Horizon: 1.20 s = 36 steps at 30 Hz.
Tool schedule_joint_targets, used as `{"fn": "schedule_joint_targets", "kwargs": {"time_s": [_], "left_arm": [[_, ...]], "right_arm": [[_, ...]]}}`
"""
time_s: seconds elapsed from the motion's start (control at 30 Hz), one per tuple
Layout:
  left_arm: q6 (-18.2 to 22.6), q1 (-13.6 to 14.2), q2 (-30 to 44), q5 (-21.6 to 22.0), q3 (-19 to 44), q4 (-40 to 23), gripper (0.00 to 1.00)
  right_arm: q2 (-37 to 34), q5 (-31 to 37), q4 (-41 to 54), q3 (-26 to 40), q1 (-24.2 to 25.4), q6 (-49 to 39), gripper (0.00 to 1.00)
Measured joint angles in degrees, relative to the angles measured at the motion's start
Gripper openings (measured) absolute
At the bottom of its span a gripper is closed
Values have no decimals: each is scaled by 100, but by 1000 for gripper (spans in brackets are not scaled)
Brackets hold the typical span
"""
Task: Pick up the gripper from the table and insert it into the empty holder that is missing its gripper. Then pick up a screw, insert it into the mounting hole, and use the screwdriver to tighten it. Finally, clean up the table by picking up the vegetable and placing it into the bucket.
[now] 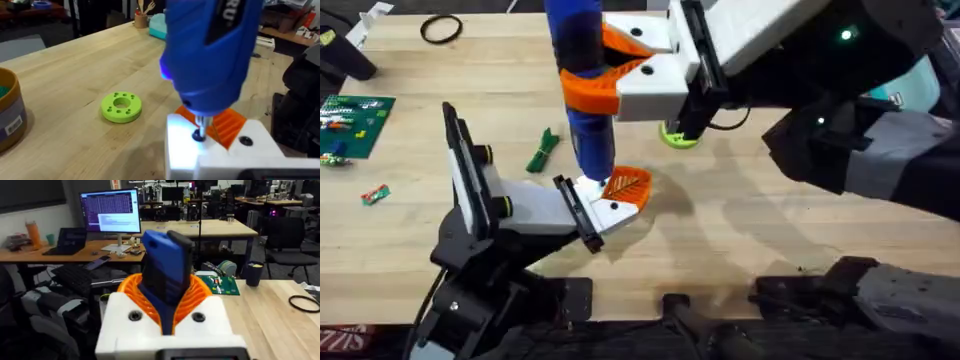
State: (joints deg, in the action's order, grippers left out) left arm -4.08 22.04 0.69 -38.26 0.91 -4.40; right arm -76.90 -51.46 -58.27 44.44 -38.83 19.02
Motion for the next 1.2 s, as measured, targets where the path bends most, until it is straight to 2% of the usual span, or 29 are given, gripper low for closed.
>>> {"fn": "schedule_joint_targets", "kwargs": {"time_s": [1.1,1.17,1.2], "left_arm": [[-48,0,0,11,0,0,7],[-46,-2,0,16,0,17,7],[-42,-2,2,35,0,6,7]], "right_arm": [[0,60,256,40,7,-148,62],[-14,32,58,39,6,-127,60],[-106,-32,-774,34,22,27,61]]}}
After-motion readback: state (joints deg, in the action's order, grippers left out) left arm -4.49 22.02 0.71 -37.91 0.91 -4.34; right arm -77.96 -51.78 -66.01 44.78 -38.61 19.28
